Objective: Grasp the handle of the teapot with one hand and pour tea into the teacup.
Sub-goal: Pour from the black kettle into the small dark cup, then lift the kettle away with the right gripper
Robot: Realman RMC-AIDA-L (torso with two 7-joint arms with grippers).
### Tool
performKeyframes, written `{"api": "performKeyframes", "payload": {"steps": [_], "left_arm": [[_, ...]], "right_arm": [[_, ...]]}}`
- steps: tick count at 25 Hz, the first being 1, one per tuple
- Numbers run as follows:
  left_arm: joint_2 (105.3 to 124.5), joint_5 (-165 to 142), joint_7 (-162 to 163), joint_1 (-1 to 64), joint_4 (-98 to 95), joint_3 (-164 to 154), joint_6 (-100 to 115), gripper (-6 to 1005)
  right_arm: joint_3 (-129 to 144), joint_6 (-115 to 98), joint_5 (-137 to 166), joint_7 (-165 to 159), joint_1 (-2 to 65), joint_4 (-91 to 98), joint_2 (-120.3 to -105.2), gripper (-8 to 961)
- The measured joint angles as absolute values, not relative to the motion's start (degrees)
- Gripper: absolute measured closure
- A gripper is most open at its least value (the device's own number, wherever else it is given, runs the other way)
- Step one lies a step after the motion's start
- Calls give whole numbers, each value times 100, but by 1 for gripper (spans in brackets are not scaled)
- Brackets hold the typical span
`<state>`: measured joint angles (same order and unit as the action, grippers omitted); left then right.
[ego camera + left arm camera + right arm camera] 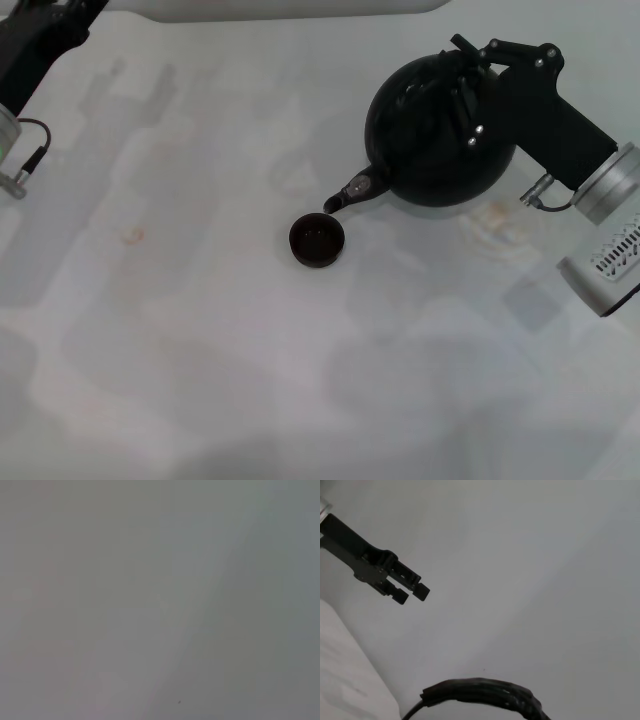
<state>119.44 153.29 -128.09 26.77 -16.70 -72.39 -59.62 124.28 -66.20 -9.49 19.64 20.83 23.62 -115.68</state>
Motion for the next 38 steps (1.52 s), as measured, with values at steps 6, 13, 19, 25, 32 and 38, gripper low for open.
{"api": "performKeyframes", "payload": {"steps": [6, 13, 19, 25, 32, 38], "left_arm": [[11944, 15329, -12805, 2650, -1670, -7232, -5963, 224], [11937, 15328, -12751, 2637, -1671, -7238, -6010, 224], [11935, 15328, -12736, 2628, -1670, -7246, -5981, 224], [11943, 15328, -12735, 2627, -1638, -7239, -5968, 224], [11944, 15328, -12735, 2628, -1617, -7207, -5968, 225], [11945, 15328, -12735, 2631, -1617, -7223, -5966, 224]], "right_arm": [[12450, -6667, -949, 2323, 2065, 2365, -11575, 846], [12499, -6701, -949, 2697, 2082, 2344, -11571, 847], [12507, -6716, -949, 2825, 2050, 2359, -11578, 847], [12504, -6758, -958, 2447, 2035, 2367, -11559, 847], [12497, -6916, -950, 1118, 2086, 2223, -11529, 846], [12444, -6714, -993, 86, 2092, 2219, -11541, 847]]}}
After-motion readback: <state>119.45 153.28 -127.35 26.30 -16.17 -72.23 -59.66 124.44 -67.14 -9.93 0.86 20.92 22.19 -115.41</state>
